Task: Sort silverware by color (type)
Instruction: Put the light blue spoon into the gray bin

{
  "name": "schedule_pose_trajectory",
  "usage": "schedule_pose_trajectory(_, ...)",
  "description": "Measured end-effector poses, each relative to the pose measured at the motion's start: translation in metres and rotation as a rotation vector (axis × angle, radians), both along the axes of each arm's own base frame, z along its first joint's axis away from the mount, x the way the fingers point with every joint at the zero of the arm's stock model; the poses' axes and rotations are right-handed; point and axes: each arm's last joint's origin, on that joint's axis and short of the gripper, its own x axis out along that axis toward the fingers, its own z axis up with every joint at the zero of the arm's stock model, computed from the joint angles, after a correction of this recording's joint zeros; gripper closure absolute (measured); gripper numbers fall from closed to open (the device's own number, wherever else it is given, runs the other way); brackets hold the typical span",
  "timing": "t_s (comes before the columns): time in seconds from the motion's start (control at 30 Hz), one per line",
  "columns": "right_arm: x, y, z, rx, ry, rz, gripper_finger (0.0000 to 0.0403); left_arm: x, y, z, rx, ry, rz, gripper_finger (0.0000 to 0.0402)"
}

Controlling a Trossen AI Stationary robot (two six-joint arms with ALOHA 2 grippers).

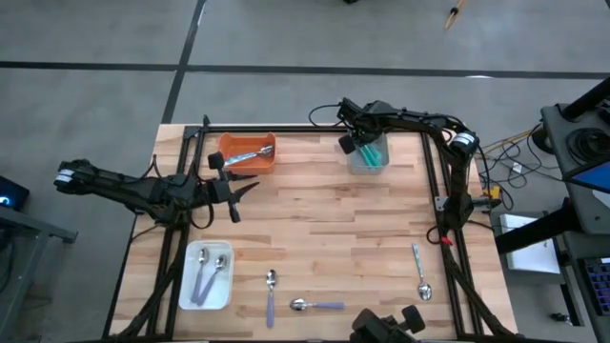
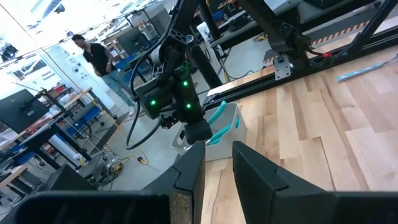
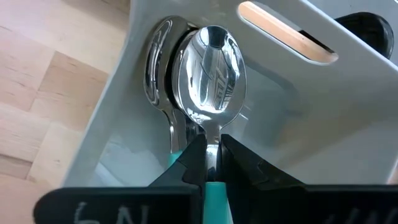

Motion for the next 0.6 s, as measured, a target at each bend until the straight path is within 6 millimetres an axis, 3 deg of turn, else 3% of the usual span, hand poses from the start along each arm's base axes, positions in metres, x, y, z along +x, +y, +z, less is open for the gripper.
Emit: schedule_pose_trajectory(0.6, 0.0012, -0.0008, 0.0003, -0.008, -0.012, 0.001, 0.0368, 0.0000, -0.0001, 0.0000, -0.001, 0.000, 0.000, 0.0338)
